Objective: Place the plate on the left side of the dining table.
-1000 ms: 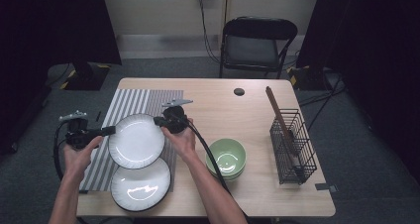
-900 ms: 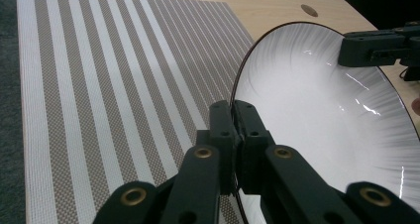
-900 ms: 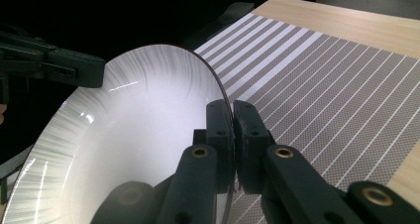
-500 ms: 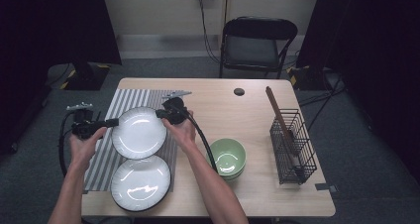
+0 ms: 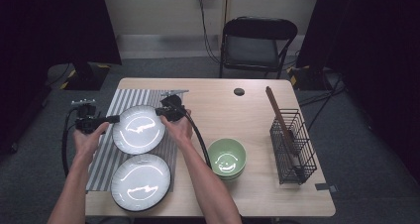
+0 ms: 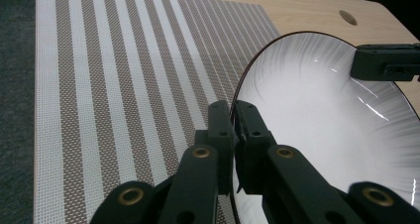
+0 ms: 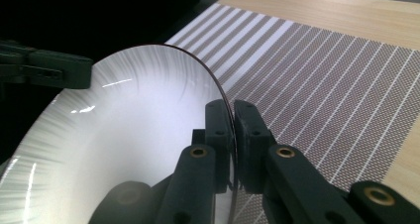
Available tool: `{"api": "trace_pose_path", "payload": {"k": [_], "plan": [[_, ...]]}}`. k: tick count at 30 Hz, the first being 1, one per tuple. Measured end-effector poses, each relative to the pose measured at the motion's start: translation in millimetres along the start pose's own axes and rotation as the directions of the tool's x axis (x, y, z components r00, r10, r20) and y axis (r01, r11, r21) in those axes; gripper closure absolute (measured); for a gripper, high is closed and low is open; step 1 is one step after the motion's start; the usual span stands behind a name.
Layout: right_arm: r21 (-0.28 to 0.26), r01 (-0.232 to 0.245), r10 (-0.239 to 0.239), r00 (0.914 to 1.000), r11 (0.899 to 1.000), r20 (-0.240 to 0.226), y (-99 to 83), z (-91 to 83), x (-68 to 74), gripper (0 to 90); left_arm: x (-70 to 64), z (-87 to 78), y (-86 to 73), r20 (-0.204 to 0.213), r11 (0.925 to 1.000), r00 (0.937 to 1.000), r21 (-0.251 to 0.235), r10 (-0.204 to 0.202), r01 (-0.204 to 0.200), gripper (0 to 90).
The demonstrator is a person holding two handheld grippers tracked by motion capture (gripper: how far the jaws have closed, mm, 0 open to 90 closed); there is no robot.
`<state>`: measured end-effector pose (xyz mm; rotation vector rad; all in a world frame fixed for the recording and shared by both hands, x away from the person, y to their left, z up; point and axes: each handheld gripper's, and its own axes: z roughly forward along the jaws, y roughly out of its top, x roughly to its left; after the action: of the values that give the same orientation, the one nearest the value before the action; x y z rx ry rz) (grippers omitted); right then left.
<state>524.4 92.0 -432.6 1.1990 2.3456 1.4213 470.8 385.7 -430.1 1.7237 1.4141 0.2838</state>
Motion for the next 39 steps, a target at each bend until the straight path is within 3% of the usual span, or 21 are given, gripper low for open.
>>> {"api": "trace_pose_path", "payload": {"k": [6, 8, 10, 12, 13, 14, 15, 16, 18, 19, 20, 21, 25, 28, 36, 39], "plan": [[0.012, -0.016, 0.016, 0.9998, 1.0, 0.008, 2.8, 12.2, -4.6, 85.8, 6.3, 8.2, 0.9, -0.017, 0.9997, 0.9996, 0.004, -0.023, 0.023, 86.5], [0.02, -0.032, 0.032, 0.9994, 0.999, 0.012, 1.4, 17.2, -6.4, 85.5, 8.4, 11.9, -0.2, -0.042, 0.9996, 0.9988, 0.001, -0.027, 0.027, 86.6], [0.037, -0.025, 0.024, 0.9995, 0.999, 0.019, -1.2, 22.7, -7.9, 85.5, 13.5, 15.8, -3.2, -0.028, 0.9981, 0.9978, 0.003, -0.061, 0.061, 86.5], [0.043, -0.032, 0.031, 0.9993, 0.999, 0.019, -3.1, 25.3, -9.1, 85.2, 14.7, 18.4, -4.5, -0.033, 0.9979, 0.9975, 0.013, -0.062, 0.063, 86.4], [0.051, -0.05, 0.049, 0.9984, 0.997, 0.03, -7.0, 30.4, -10.4, 84.7, 16.8, 18.0, -7.0, -0.052, 0.9963, 0.9951, -0.021, -0.084, 0.083, 88.8], [0.051, -0.05, 0.049, 0.9984, 0.997, 0.03, -7.0, 30.4, -10.4, 84.7, 16.8, 18.0, -7.0, -0.052, 0.9963, 0.9951, -0.021, -0.084, 0.083, 90.0], [0.046, -0.048, 0.047, 0.9983, 0.998, 0.036, -8.7, 32.4, -11.0, 88.8, 17.9, 19.2, -4.4, 0.032, 0.9916, 0.9924, -0.048, -0.119, 0.121, 90.0], [0.045, -0.057, 0.055, 0.9977, 0.997, 0.039, -9.0, 33.1, -12.4, 88.9, 11.6, 23.1, -1.2, -0.028, 0.9988, 0.9984, -0.003, -0.048, 0.048, 90.0], [0.05, -0.066, 0.064, 0.9967, 0.997, 0.05, -9.5, 34.4, -14.3, 89.0, 12.4, 21.5, 1.2, 0.011, 0.9952, 0.9958, -0.035, -0.091, 0.091, 90.0], [0.022, -0.083, 0.082, 0.9958, 0.996, 0.041, -8.6, 31.5, -14.0, 87.1, 9.6, 21.2, 2.5, -0.006, 0.9977, 0.9982, -0.031, -0.06, 0.06, 90.0], [0.004, -0.09, 0.089, 0.9956, 0.996, 0.03, -6.9, 29.1, -12.8, 83.8, 9.6, 21.2, 2.5, -0.006, 0.9977, 0.9982, -0.031, -0.06, 0.06, 90.0], [0.005, -0.073, 0.073, 0.9967, 0.997, 0.036, -5.2, 28.0, -11.1, 82.2, 8.3, 22.7, 2.1, -0.018, 0.9995, 0.9993, 0.0, -0.031, 0.031, 90.0], [0.016, -0.063, 0.062, 0.997, 0.998, 0.047, -7.6, 24.6, -9.5, 76.7, 11.1, 20.6, -3.3, -0.021, 0.9993, 0.9991, -0.006, -0.038, 0.038, 90.0], [0.018, -0.08, 0.08, 0.9959, 0.997, 0.044, -16.0, 21.0, -10.7, 75.3, 13.0, 19.1, -6.4, -0.01, 0.9985, 0.9986, -0.016, -0.052, 0.051, 90.0], [0.011, -0.064, 0.063, 0.9974, 0.998, 0.034, -28.3, 12.9, -4.1, 70.1, 11.3, 16.3, -16.1, -0.004, 0.9996, 0.9996, -0.007, -0.027, 0.027, 89.8], [-0.001, -0.051, 0.051, 0.9984, 0.999, 0.024, -34.5, 9.3, 0.6, 68.6, 9.5, 13.5, -21.8, 0.003, 0.9996, 0.9996, 0.006, -0.029, 0.029, 84.1]]}}
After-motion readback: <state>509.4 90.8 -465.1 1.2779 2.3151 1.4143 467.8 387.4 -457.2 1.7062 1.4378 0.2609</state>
